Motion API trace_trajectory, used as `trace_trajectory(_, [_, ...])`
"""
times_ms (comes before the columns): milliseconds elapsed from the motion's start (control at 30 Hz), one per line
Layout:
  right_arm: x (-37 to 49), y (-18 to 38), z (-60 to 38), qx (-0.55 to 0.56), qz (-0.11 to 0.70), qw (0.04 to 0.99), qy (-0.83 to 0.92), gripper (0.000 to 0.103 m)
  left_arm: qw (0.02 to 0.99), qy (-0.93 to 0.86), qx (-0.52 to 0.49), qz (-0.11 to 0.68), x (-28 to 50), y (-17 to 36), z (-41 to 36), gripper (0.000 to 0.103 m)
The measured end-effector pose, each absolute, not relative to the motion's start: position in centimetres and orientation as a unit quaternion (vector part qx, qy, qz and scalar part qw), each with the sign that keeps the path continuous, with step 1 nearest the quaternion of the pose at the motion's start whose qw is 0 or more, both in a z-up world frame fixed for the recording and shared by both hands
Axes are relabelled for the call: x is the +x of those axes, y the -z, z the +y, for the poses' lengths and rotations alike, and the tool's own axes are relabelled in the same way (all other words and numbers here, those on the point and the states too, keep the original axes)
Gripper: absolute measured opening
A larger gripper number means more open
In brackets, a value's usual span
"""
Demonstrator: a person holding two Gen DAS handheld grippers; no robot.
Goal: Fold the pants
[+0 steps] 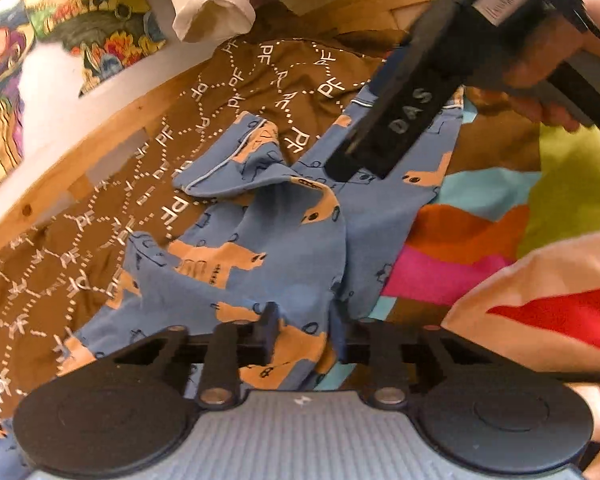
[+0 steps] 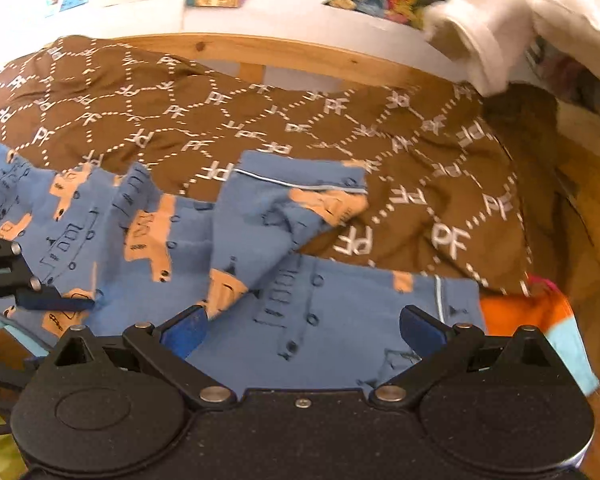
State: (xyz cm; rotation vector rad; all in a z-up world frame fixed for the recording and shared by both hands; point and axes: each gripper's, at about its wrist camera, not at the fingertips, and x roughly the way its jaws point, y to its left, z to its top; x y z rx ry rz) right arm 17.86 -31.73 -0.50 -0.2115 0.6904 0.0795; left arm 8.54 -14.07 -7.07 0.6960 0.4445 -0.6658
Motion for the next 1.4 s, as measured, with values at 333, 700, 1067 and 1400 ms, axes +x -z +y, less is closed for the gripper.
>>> trace_trajectory(333, [25.4, -0.9, -26.9, -0.206, 0.315, 0.919, -0.121, 0.071, 0.875, 0.313, 0.296, 0.222, 9.4, 6.8, -13.0, 0.009])
trace_trajectory(700, [32.5, 2.1, -22.7, -0.256, 0.37, 0.888, -0.092, 0.025, 0.878, 0.315, 0.286, 0.22, 9.4, 6.9, -12.6, 0.009])
trace_trajectory(1067, [24.9, -4.5, -33.0, -0.036, 0.305, 0.951, 0.042, 0.0, 0.875, 0.347, 0.274, 0.196, 8.4, 4.8, -11.3, 0.003])
trace_trajectory(1400, [13.2, 1.1, -41.8, 0.2, 0.359, 0.9, 0.144, 0.008, 0.842, 0.402, 0.258, 0.251, 8.5, 5.7, -12.1, 0.007])
